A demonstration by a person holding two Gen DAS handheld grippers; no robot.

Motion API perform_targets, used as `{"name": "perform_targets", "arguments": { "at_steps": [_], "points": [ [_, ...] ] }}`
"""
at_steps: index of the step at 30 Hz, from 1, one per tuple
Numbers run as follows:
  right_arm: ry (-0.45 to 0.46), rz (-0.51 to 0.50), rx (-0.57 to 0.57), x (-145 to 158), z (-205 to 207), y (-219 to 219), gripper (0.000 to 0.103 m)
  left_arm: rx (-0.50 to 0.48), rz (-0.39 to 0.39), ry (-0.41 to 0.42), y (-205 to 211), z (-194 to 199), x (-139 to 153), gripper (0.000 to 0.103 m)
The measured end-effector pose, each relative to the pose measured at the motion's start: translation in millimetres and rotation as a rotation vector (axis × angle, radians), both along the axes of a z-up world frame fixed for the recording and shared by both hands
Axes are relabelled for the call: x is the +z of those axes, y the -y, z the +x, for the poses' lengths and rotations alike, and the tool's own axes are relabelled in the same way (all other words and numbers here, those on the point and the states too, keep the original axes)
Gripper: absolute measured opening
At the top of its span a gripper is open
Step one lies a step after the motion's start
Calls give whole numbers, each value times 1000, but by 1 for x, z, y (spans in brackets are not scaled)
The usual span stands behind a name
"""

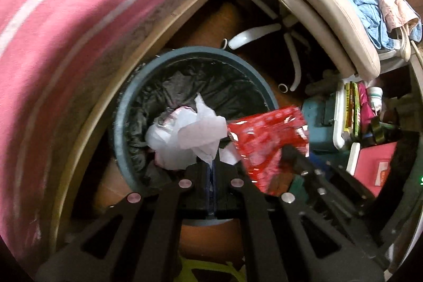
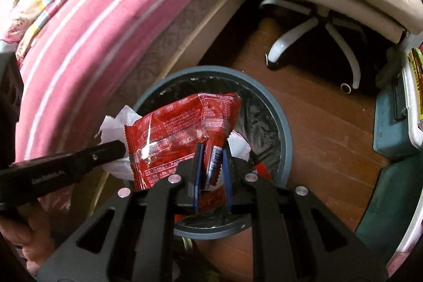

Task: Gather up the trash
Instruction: 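Open both grippers to drop the wrapper and tissue into the bin, then move both open grippers back to the trash on the bed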

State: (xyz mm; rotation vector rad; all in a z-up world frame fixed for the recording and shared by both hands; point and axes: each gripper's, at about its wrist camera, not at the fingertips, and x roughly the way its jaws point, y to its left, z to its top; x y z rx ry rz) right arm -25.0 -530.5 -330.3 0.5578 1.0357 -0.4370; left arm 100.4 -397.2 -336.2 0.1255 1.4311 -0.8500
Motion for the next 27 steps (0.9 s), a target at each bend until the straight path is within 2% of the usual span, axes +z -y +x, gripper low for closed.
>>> {"name": "perform_targets", "arguments": {
  "at_steps": [2, 3, 5, 7, 9, 11, 12, 16, 18, 19, 20, 27],
  "points": [
    [-12, 14, -18, -7, 1, 5, 20, -10, 8, -12, 2, -1, -7, 2],
    [-16, 17, -22, -8, 2, 6, 22, -12, 17, -14, 4, -3, -9, 6],
    [-27, 33, -30, -14, 1, 9, 32, -20, 40, -25, 4, -3, -15, 6],
    [-40, 28, -32, -16, 2, 9, 34, -20, 67, -28, 1, -2, -19, 19],
    [-51, 18, -37, -17, 0, 9, 40, -7, 73, -5, -3, 0, -17, 50],
    [-55, 15, -38, -16, 0, 8, 41, 7, 77, 22, -6, 2, -13, 62],
    [-57, 10, -39, -14, -2, 7, 42, 16, 73, 24, -8, 4, -11, 65],
    [-41, -4, -50, -4, -9, 2, 57, 34, 64, 44, -15, 5, -2, 74],
    [-29, -3, -59, 2, -11, 2, 71, 36, 57, 67, -20, 5, 5, 80],
    [-9, -4, -67, 9, -15, -1, 81, 38, 52, 81, -22, 4, 9, 82],
    [5, -6, -69, 14, -16, -2, 84, 42, 49, 90, -25, 4, 13, 86],
    [67, -35, -54, 53, -20, -21, 89, 117, 14, 153, -54, 6, 47, 87]
  ]
}}
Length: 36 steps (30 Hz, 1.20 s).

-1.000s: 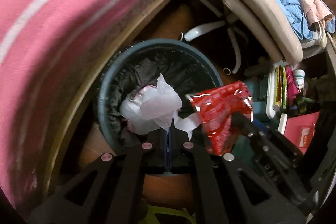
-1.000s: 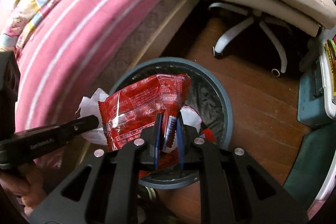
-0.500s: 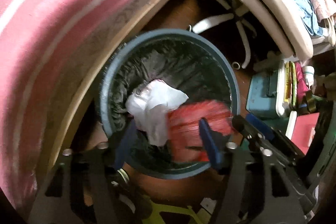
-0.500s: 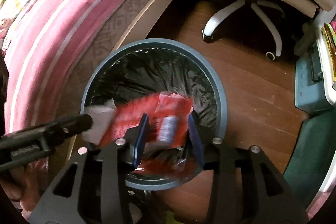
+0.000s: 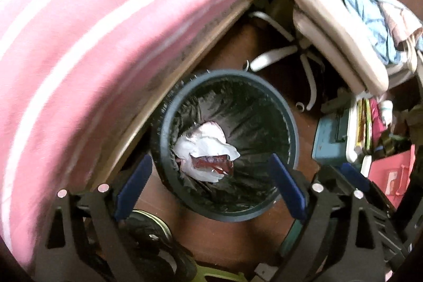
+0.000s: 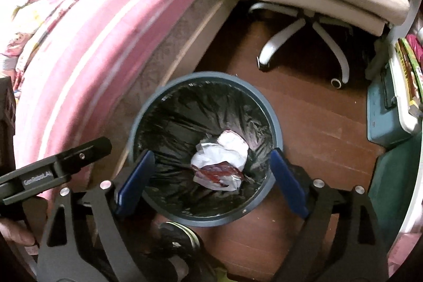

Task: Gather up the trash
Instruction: 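Move both open grippers back to the trash on the bed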

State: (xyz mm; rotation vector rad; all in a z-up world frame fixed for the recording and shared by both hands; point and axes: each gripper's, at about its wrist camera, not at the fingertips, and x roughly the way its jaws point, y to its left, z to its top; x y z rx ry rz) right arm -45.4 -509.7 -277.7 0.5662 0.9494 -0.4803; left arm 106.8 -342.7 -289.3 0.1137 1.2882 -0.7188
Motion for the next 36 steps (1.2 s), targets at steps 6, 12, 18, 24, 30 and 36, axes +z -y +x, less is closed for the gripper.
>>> {"name": "perform_targets", "arguments": {
  "at_steps": [6, 12, 18, 24, 30, 36],
  "points": [
    [79, -40, 65, 48, 9, -30, 89, 110, -109, 69, -45, 2, 49, 88],
    [161, -91, 206, 99, 35, -82, 90, 283, -213, 83, -115, 15, 85, 88],
    [228, -120, 356, 140, 69, -142, 90, 451, -323, 77, -186, 29, 108, 88],
    [273, -150, 485, 165, 107, -206, 90, 571, -438, 109, -264, 41, 135, 89],
    [280, -168, 599, 172, 148, -267, 90, 665, -441, 136, -342, 66, 145, 89],
    [268, -164, 661, 168, 191, -315, 90, 709, -349, 129, -393, 106, 126, 89]
  ]
}}
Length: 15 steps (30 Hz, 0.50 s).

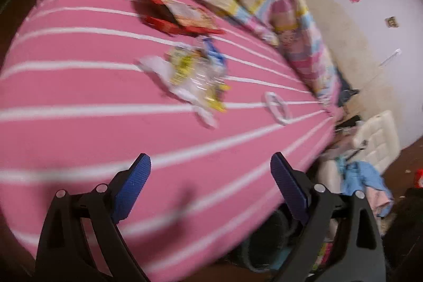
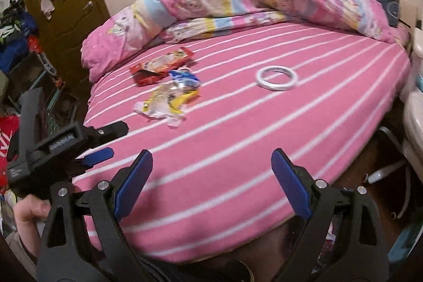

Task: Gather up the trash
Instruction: 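Move both open grippers back to the trash on the bed, then grasp the clear plastic bag with the right gripper while the left gripper grasps a tissue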

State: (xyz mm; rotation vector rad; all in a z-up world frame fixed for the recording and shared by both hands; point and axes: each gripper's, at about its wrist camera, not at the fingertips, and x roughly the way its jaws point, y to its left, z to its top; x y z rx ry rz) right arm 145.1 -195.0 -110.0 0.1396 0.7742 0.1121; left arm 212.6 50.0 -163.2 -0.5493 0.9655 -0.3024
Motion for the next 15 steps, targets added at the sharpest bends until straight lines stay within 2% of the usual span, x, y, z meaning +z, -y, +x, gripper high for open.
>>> {"name": "perform_targets", "arguments": {
  "at_steps": [3, 5, 9, 15],
  "points": [
    [-10, -5, 27, -4, 22, -19, 90, 12, -36, -46, -22, 22, -11, 89],
    [-15, -9, 40, -7, 39, -30, 90, 18, -13, -32, -31, 34, -11, 89],
    [-25, -7, 57, -12, 65, -45, 90, 20, -15, -26, -46, 57, -15, 89],
    [-42, -23, 96, -24, 111, -68, 90, 63, -122, -103, -66, 86, -39, 89]
  ]
}}
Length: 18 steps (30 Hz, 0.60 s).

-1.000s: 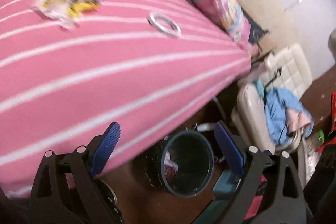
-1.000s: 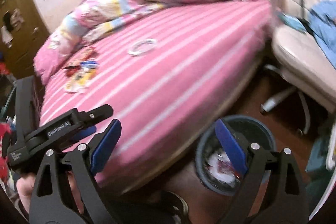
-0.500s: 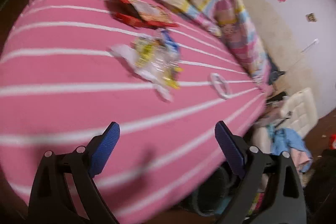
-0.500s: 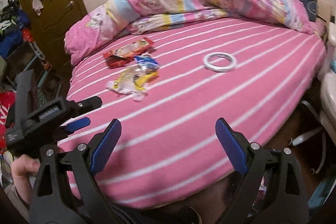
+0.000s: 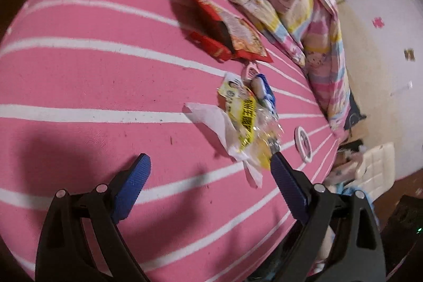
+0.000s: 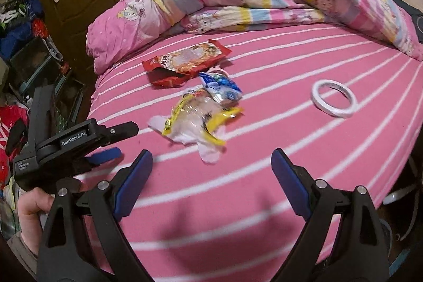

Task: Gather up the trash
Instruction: 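Grasp the clear plastic bag with the right gripper while the left gripper grasps a tissue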

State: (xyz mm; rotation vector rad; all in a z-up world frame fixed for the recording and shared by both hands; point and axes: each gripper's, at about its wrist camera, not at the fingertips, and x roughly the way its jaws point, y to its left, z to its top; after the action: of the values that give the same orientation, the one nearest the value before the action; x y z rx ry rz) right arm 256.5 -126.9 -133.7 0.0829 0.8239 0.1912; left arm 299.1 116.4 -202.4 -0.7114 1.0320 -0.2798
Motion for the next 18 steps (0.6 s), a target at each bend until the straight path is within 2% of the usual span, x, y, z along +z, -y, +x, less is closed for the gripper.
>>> {"name": "perform_targets", "arguments": {
  "at_steps": [7, 10, 12, 14, 17, 18],
  "points": [
    [-33, -15, 9, -19, 52, -18, 90, 16, -61, -19, 2, 26, -7, 89],
    [-60, -4, 2, -29, 67, -21, 89, 39, -100, -51, -4, 38, -15, 89],
    [-73, -4, -3, -37, 78, -23, 86, 37, -106, -52, -3, 43, -16, 88],
    [-94, 2, -6, -46, 88, -24, 77, 31, -90, -53, 2, 46, -16, 88],
    [-129, 19, -17, -58, 98, -22, 69, 17, -67, -51, 9, 49, -14, 87],
    [-133, 28, -19, -61, 99, -22, 68, 11, -59, -53, 12, 50, -14, 78]
  ]
}}
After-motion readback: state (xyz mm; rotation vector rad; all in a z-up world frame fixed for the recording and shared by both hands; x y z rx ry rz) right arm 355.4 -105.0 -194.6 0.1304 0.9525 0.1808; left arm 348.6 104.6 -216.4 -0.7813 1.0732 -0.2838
